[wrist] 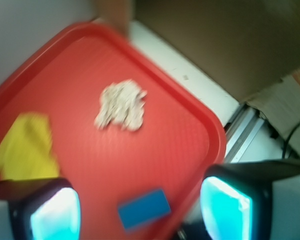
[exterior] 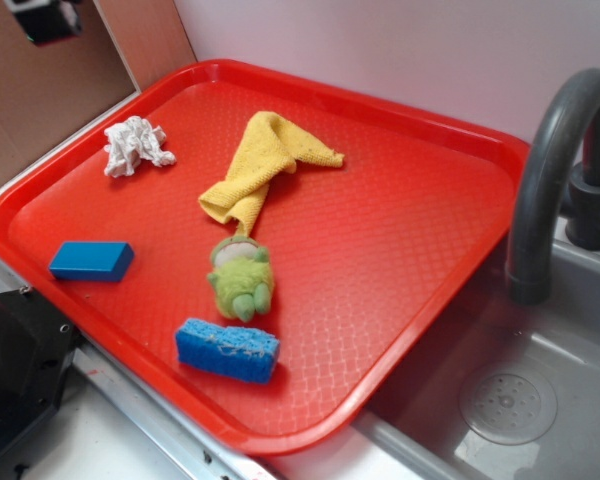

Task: Grab the white paper.

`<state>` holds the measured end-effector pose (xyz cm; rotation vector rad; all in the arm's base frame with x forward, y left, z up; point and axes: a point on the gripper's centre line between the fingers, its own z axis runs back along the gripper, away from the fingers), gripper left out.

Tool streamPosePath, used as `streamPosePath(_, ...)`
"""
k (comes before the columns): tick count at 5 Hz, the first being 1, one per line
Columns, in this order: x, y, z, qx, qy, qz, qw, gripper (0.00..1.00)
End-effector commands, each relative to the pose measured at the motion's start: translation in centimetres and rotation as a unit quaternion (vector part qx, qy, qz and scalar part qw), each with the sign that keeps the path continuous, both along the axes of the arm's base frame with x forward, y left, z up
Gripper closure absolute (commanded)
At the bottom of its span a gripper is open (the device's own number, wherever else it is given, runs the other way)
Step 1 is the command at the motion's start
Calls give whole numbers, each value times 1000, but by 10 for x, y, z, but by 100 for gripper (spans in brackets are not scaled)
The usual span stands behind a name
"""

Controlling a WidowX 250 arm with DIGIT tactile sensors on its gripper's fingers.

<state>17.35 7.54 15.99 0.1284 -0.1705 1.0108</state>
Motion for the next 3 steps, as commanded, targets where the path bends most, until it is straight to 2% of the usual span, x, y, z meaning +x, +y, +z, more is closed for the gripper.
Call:
streamPosePath(1,26,41,-44,15,-10,118,993,0)
streamPosePath(3,39,62,-87,31,-8,104,994,0)
